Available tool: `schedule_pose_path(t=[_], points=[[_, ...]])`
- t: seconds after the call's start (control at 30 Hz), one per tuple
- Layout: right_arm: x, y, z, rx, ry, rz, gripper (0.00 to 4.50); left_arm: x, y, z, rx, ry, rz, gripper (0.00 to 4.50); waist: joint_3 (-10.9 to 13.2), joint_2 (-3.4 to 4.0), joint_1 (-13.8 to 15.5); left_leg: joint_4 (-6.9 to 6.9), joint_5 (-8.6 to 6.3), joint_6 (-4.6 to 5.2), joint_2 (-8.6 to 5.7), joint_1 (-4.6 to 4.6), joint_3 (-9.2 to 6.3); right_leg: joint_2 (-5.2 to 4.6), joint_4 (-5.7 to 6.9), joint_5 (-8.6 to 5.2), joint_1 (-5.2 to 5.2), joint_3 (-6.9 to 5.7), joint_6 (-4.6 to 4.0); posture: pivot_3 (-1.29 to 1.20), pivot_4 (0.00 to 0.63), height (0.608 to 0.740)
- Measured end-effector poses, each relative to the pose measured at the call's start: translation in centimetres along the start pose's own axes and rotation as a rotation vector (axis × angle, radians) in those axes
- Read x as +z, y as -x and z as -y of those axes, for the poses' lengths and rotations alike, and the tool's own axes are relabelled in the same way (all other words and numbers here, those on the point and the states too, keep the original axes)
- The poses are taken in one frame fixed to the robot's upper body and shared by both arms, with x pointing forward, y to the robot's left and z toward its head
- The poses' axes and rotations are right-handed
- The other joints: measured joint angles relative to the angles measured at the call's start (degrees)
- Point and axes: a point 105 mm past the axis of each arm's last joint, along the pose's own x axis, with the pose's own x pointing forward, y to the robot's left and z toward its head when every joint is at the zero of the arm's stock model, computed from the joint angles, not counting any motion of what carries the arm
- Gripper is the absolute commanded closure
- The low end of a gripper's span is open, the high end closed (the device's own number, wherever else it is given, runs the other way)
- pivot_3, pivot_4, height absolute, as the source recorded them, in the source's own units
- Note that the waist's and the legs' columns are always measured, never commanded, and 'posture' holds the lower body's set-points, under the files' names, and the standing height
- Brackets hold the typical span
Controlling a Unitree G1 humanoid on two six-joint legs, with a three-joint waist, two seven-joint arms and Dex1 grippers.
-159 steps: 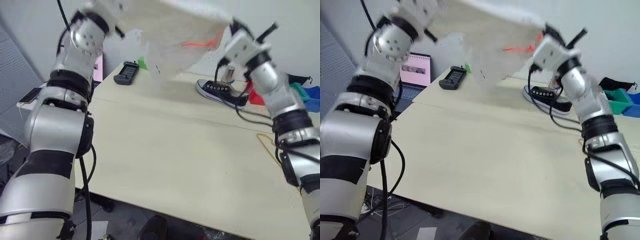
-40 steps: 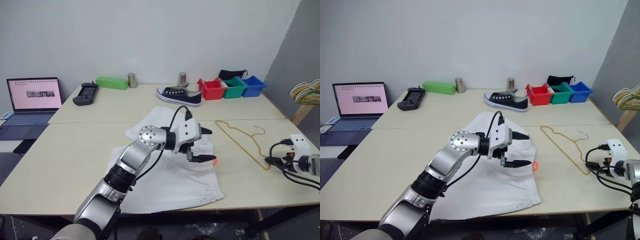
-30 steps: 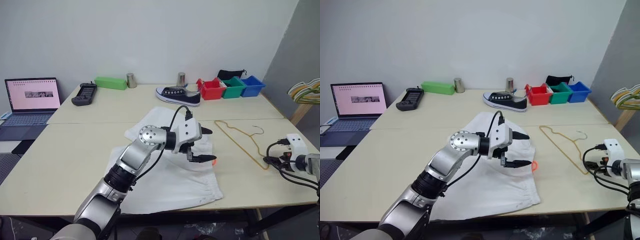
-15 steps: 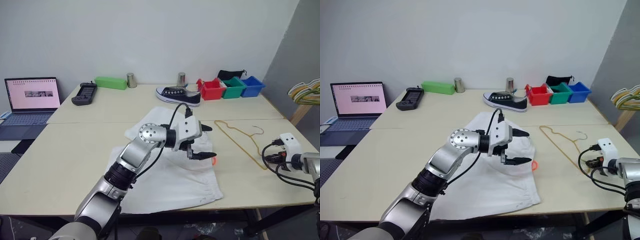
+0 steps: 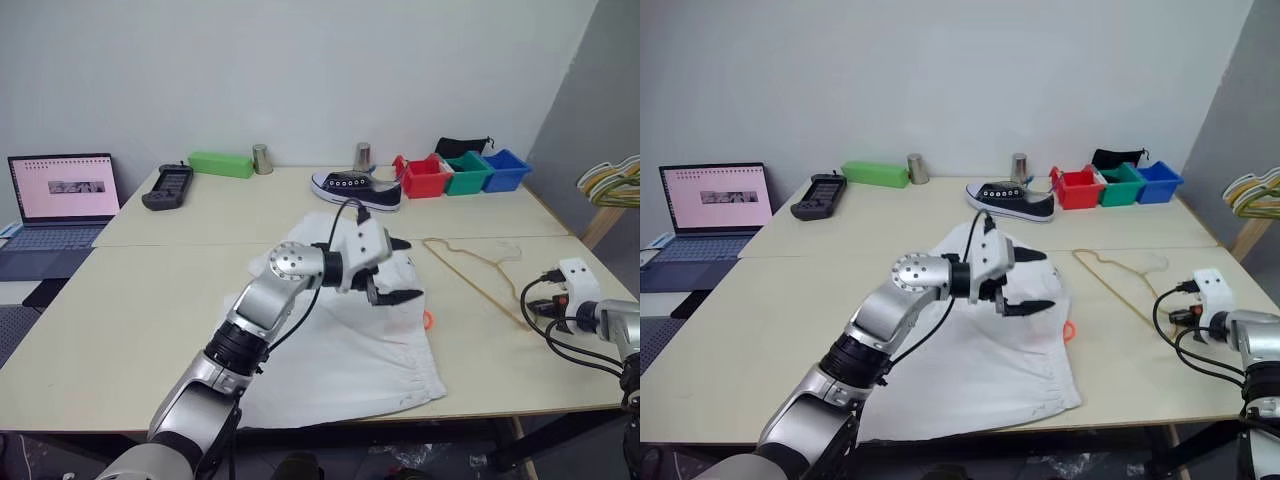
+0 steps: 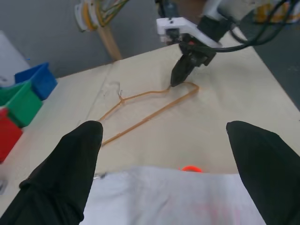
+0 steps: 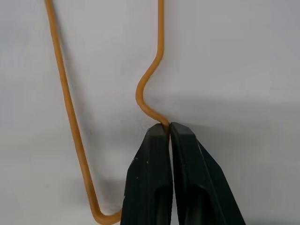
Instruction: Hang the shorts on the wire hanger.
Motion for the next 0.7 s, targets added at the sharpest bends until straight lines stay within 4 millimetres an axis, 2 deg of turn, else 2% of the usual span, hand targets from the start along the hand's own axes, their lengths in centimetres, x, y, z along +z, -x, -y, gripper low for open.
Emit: schedule_pose_path(t=[0.1, 0.2, 0.3, 0.4, 0.5, 0.7], points=[[4.1, 1.1, 0.0, -0.061, 0.207, 0.122, 4.46, 0.0, 2.3, -3.1, 0.101, 0.020, -0.010, 0.00, 0.0, 0.00, 0.0, -0.15, 0.01, 0.01, -0.02, 0.06, -0.06, 0.02, -0.06, -0.01, -0.02, -0.05, 0.00, 0.27, 0.000, 0.740], [8.0, 1.9, -0.7, -0.166, 0.531, 0.243, 4.46, -0.7, 5.3, -6.0, 0.190, 0.055, -0.053, 0.00, 0.0, 0.00, -0.3, -0.18, 0.01, 0.01, -0.05, 0.06, -0.05, 0.05, -0.08, -0.03, -0.09, -0.07, -0.02, 0.27, 0.000, 0.740], [10.2, 2.1, -2.6, -0.204, 0.846, 0.347, 4.46, -0.8, 8.3, -7.8, 0.222, 0.085, -0.069, 0.00, 0.1, -0.17, -0.5, -0.21, 0.01, 0.01, -0.04, 0.03, -0.05, 0.05, -0.12, -0.06, -0.10, -0.12, -0.05, 0.29, 0.000, 0.740], [11.1, 1.8, -5.5, -0.161, 1.059, 0.453, 4.46, -0.8, 10.6, -8.3, 0.199, 0.111, -0.086, 0.00, 0.3, -0.32, -0.8, -0.20, 0.03, -0.01, 0.00, 0.00, -0.04, 0.04, -0.16, -0.07, -0.10, -0.14, -0.05, 0.31, 0.000, 0.740], [12.3, 1.8, -7.7, -0.120, 1.174, 0.565, 4.46, -1.1, 12.2, -8.1, 0.155, 0.150, -0.105, 0.00, 0.4, -0.37, -0.8, -0.20, 0.04, -0.04, 0.02, -0.02, -0.04, 0.00, -0.14, -0.10, -0.10, -0.13, 0.01, 0.33, 0.000, 0.740], [16.6, 3.5, -12.0, -0.086, 1.353, 0.846, 4.46, -1.7, 13.3, -7.6, 0.092, 0.143, -0.142, 0.00, 0.6, -0.56, -0.3, -0.20, 0.07, -0.09, 0.07, -0.02, -0.07, -0.13, -0.10, -0.11, -0.10, -0.12, 0.01, 0.37, 0.000, 0.740]])
